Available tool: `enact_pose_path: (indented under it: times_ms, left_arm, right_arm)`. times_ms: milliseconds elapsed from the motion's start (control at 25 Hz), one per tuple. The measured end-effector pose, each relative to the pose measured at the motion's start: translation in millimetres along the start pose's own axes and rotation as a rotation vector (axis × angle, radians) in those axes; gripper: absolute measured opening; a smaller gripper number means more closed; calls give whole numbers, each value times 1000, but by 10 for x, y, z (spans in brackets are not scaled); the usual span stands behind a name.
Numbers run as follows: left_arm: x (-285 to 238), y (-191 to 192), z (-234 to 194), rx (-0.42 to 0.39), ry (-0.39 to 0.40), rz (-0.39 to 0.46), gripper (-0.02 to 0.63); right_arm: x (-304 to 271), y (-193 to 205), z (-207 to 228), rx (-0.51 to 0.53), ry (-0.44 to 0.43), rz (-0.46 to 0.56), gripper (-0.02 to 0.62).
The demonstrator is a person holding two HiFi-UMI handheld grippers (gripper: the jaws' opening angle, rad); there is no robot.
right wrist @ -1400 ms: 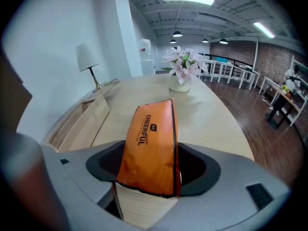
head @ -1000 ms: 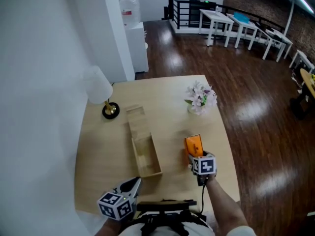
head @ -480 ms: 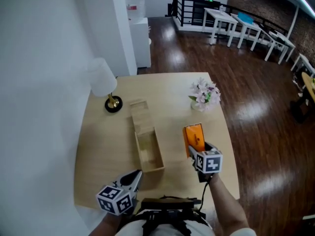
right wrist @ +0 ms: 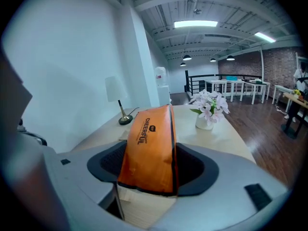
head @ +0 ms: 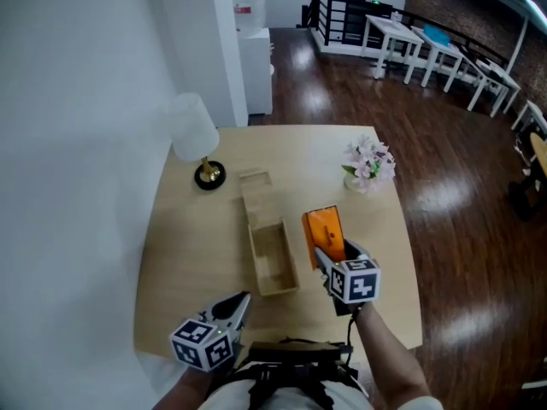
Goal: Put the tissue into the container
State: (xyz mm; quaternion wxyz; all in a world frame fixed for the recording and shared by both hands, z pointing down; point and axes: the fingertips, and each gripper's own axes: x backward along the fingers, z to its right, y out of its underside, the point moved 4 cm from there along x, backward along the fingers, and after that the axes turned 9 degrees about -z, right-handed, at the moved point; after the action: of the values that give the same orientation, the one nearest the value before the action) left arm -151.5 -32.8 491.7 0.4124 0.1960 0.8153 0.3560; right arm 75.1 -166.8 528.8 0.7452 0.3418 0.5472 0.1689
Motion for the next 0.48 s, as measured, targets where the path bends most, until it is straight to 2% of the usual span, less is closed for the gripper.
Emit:
enact_pose_path:
  times_ms: [480]
  left_arm:
    - [197, 42, -262, 22, -11, 8, 31]
  right_arm:
    - [-418, 92, -863, 51, -95, -66, 319]
